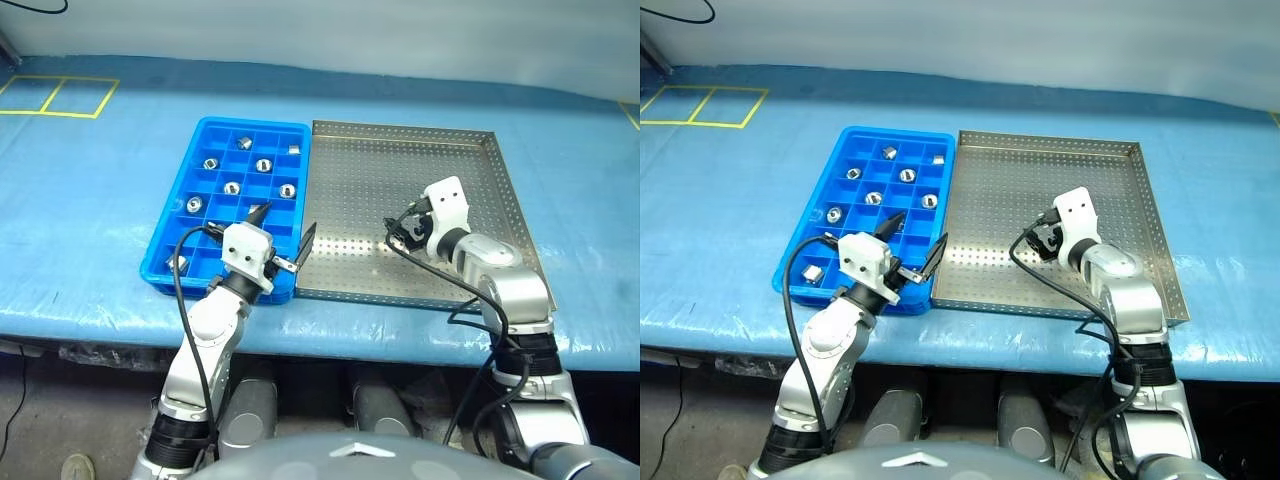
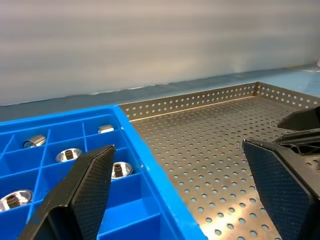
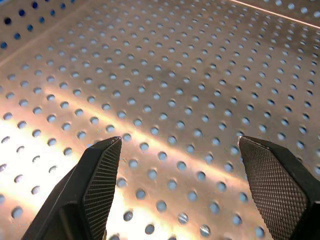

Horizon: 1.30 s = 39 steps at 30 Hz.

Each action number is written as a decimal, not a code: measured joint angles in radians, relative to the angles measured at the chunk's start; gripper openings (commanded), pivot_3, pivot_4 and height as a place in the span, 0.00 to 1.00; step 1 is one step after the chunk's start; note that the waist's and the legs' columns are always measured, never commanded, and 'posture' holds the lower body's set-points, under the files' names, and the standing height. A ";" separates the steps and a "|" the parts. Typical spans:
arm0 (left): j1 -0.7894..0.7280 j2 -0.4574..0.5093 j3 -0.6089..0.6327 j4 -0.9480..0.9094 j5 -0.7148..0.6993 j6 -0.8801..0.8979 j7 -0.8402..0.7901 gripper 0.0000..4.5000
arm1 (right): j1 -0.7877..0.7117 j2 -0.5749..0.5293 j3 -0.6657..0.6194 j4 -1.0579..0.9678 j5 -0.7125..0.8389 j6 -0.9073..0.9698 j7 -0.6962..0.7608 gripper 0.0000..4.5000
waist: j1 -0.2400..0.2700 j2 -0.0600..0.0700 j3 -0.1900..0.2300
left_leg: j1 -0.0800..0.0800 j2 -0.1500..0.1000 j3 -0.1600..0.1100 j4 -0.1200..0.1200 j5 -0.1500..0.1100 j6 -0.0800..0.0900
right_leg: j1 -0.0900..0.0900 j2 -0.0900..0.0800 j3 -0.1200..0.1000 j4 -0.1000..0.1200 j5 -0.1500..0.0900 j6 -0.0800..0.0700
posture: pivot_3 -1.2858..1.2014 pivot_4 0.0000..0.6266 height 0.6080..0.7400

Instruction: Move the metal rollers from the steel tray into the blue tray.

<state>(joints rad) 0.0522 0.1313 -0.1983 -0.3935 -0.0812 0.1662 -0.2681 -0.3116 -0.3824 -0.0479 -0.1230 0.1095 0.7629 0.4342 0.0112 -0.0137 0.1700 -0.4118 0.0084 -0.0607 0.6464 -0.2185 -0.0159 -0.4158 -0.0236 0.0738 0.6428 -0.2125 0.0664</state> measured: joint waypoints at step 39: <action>-0.120 -0.021 0.014 0.074 -0.058 -0.001 -0.060 1.00 | 0.074 0.149 -0.073 -0.086 0.114 -0.132 -0.133 0.38 | -0.073 0.001 -0.001 | 0.000 -0.001 0.000 0.003 0.000 0.001 | 0.002 0.000 0.002 0.000 0.002 0.004 | 0.48 0.24 1.00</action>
<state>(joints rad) -0.0674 0.1099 -0.1842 -0.3198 -0.1387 0.1653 -0.3279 -0.2373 -0.2333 -0.1214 -0.2092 0.2237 0.6308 0.3017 -0.0623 -0.0130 0.1693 -0.4115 0.0076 -0.0611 0.6495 -0.2188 -0.0149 -0.4135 -0.0232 0.0754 0.6425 -0.2108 0.0700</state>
